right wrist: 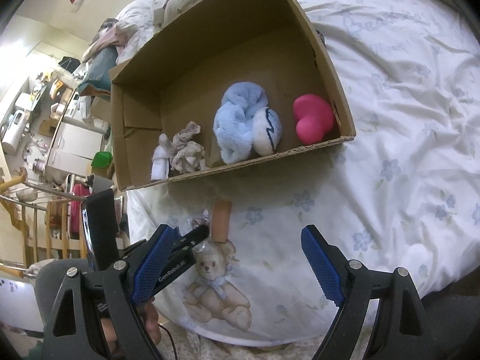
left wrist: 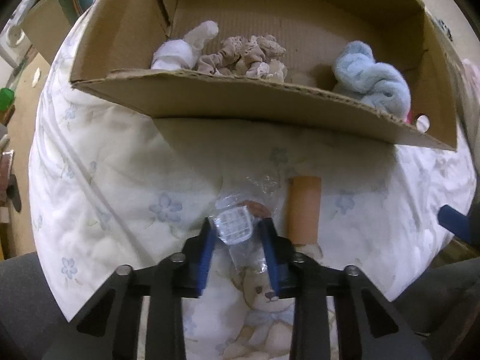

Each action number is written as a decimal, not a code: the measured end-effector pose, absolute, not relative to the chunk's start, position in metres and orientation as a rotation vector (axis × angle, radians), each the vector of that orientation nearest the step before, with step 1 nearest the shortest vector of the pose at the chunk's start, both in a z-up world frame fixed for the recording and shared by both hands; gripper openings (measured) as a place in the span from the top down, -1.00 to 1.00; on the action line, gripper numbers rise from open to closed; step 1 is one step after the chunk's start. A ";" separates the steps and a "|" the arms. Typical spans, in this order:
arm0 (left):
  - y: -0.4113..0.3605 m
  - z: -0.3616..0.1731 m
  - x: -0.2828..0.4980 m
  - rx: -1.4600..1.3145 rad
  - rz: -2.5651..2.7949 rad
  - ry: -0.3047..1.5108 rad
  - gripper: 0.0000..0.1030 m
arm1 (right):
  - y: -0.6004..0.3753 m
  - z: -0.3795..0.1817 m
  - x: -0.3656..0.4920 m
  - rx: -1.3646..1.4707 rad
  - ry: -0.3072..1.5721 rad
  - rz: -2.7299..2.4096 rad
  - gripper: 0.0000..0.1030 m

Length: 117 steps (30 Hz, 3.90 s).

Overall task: Organize soft objects
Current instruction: 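Grasp the clear plastic bag with the left gripper while the right gripper grasps the tan foam cylinder, then carry the bag and tan cylinder over the box and lower them inside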

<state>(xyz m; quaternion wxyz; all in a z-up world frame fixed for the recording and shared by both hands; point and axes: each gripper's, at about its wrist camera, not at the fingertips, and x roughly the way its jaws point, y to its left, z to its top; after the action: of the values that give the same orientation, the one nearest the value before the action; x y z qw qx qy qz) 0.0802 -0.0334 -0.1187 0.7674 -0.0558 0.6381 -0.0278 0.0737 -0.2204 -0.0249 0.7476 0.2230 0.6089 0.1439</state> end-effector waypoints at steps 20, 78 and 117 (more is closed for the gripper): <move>0.032 -0.058 0.061 -0.240 0.047 1.301 0.57 | -0.147 -0.079 0.097 0.415 1.514 0.382 0.18; 0.020 0.059 0.040 -0.167 0.050 1.022 0.57 | -0.204 0.075 0.083 0.387 1.095 0.517 0.86; -0.015 -0.024 0.149 -0.149 -0.134 1.128 0.57 | -0.175 -0.018 0.156 0.374 1.259 0.452 0.85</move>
<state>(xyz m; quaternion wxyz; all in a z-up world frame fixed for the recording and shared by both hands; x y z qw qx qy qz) 0.1494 -0.0155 -0.0241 0.8404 -0.0704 0.5336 -0.0636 0.1558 -0.1748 -0.0179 0.7684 0.1725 0.5800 0.2083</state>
